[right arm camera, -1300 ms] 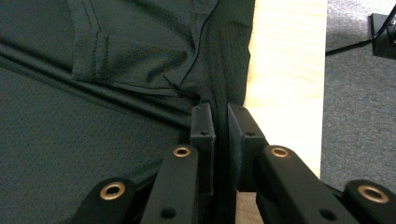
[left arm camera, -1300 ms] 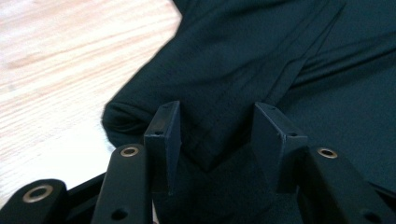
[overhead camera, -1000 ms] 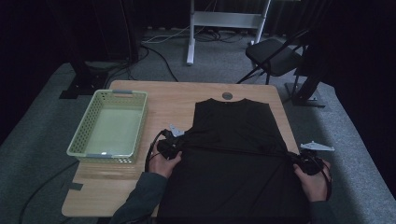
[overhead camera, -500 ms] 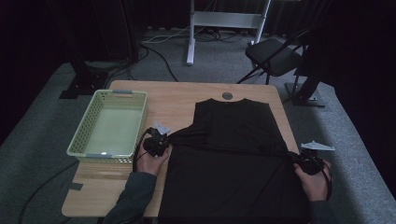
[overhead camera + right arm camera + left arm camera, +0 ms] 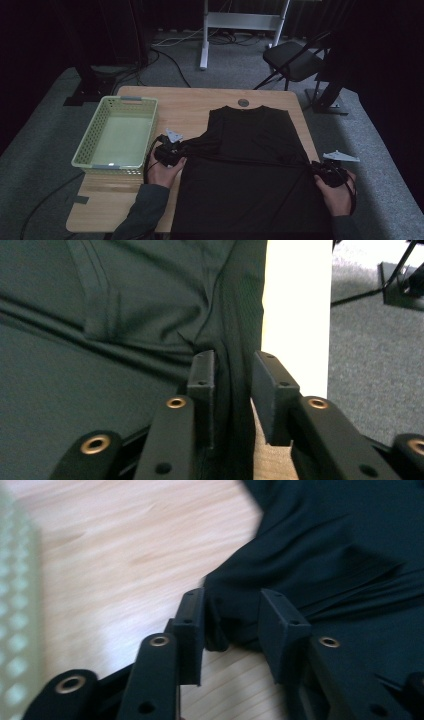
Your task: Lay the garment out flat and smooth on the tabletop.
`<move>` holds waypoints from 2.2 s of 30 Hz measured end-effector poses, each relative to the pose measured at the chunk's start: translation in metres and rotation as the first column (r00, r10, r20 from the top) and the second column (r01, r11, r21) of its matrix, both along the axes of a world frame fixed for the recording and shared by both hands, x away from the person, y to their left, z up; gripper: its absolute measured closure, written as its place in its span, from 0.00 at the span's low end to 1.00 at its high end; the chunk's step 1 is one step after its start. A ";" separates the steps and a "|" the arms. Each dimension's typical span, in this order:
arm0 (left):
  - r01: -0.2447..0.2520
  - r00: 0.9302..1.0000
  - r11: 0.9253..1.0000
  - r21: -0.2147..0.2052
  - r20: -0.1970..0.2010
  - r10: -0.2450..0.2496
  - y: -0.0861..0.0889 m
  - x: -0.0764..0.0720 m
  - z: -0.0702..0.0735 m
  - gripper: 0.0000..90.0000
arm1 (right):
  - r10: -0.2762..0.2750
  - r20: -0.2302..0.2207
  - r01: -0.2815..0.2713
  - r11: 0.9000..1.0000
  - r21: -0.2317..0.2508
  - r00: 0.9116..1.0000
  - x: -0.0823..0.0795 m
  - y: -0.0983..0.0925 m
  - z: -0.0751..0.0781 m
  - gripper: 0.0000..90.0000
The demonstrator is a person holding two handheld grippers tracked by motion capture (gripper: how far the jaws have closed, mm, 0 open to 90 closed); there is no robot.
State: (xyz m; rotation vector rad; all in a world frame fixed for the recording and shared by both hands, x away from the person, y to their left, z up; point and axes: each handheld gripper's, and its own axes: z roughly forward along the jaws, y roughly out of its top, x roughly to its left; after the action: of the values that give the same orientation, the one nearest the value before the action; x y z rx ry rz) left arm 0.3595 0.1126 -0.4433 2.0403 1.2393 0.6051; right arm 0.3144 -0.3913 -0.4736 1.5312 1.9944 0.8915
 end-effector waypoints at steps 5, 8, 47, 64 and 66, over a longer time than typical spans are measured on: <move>0.089 0.996 0.996 -0.014 -0.005 -0.089 -0.026 0.004 0.004 0.66 | 0.007 0.034 -0.008 1.000 0.004 0.999 -0.003 0.005 0.007 0.72; 0.144 0.990 0.990 -0.015 -0.009 -0.144 -0.043 0.006 0.003 0.65 | 0.014 0.032 -0.014 1.000 0.006 0.999 -0.002 0.007 0.006 0.71; 0.151 0.988 0.988 0.039 -0.039 -0.150 -0.064 0.039 -0.001 0.99 | -0.001 0.006 0.001 1.000 0.029 1.000 0.002 0.006 -0.010 0.69; 0.063 0.998 0.998 -0.009 -0.026 -0.063 -0.032 0.052 0.012 0.99 | 0.001 0.009 -0.001 0.999 0.033 1.000 0.002 0.005 -0.011 0.68; 0.055 0.998 0.998 -0.011 -0.028 -0.055 -0.029 0.054 0.014 0.99 | 0.002 0.008 -0.002 0.999 0.033 1.000 0.002 0.005 -0.011 0.68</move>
State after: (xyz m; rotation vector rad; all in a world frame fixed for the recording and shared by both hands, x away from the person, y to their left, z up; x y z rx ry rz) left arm 0.4134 0.0840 -0.4297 2.0742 1.1959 0.5453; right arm 0.3162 -0.3861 -0.4844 1.5416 1.9850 0.9339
